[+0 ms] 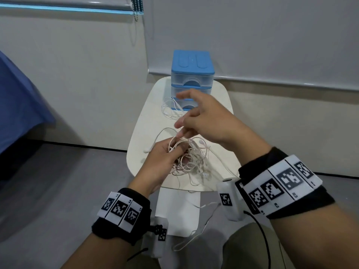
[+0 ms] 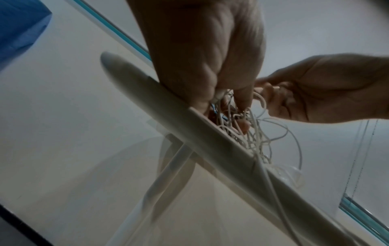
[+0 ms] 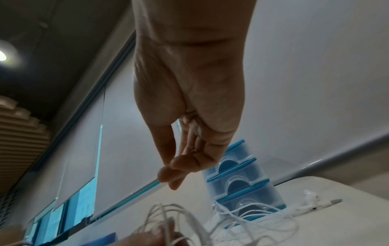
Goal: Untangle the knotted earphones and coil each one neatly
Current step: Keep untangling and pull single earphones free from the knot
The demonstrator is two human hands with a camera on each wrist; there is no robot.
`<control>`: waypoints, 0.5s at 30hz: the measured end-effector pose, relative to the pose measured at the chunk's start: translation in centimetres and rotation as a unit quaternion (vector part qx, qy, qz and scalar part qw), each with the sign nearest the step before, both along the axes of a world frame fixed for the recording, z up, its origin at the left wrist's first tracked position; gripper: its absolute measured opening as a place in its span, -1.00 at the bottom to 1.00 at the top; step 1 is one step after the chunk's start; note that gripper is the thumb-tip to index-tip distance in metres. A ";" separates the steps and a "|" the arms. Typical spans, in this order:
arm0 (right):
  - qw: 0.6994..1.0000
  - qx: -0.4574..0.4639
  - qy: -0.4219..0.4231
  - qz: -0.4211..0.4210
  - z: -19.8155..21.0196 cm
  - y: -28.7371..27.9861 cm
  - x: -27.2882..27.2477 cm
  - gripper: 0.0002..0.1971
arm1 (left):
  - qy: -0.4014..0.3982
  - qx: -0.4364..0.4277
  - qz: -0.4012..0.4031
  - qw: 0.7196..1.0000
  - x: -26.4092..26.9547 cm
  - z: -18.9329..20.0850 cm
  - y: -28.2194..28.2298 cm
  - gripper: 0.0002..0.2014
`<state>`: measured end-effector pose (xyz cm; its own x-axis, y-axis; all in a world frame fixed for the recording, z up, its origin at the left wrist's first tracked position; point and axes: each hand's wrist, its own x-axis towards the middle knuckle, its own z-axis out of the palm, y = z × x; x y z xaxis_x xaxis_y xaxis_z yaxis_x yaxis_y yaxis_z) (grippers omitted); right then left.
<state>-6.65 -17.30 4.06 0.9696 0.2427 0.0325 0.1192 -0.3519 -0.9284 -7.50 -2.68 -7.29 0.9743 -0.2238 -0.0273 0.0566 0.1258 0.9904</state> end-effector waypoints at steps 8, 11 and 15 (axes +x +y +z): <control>0.985 -0.162 -0.009 -0.057 -2.2 -4.4 -1.2 -0.91 | 0.017 -0.009 0.004 1.000 0.1 0.2 0.2 -0.75; 0.980 -0.197 0.011 -0.012 -3.2 -4.7 -2.0 -0.91 | 0.019 -0.011 0.014 1.000 0.1 0.2 0.1 -0.79; 0.984 -0.179 -0.018 -0.001 -4.3 -4.1 -2.0 -0.91 | 0.020 -0.007 0.010 1.000 -0.1 0.4 0.1 -0.73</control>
<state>-8.69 -21.45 -0.27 0.9697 0.2435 -0.0208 0.1488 -0.6560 -0.7400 -7.61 -2.59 -6.88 0.9769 -0.2041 -0.0629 0.0928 0.1405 0.9857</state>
